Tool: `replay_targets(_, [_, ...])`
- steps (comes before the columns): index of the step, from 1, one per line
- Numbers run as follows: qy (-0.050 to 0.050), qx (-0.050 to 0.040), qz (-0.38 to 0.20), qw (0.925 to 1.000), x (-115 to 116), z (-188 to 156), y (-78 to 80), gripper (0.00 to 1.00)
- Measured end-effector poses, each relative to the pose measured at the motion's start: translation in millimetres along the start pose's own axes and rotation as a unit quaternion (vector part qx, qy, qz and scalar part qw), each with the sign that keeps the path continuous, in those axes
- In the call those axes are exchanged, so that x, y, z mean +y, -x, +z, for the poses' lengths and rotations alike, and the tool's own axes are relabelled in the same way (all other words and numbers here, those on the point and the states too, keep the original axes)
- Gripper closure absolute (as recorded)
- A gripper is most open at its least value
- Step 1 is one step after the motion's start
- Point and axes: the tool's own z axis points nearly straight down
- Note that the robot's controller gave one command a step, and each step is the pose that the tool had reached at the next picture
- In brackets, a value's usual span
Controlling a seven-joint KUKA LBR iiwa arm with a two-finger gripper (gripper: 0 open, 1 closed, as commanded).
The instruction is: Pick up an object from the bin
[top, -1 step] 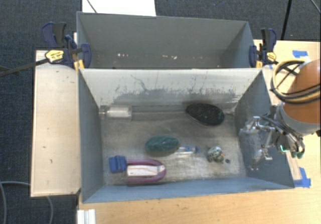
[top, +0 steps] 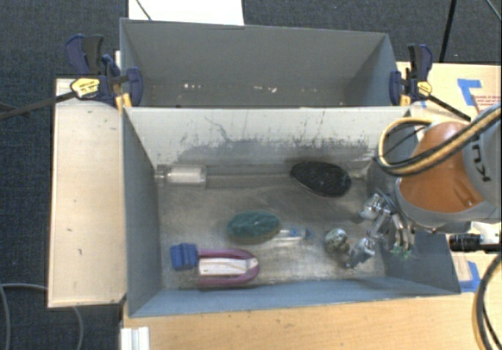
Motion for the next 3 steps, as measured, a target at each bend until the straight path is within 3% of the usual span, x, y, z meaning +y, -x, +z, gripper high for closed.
replay_targets(1, [0.0,-0.0019,-0.003,1.0,30.6,-0.8,-11.4,0.0])
replay_targets(2, [0.001,-0.0048,-0.006,1.0,29.8,-2.9,-8.7,1.0])
replay_targets(3, [0.001,-0.0031,-0.116,0.9933,72.7,-153.8,-22.7,1.0])
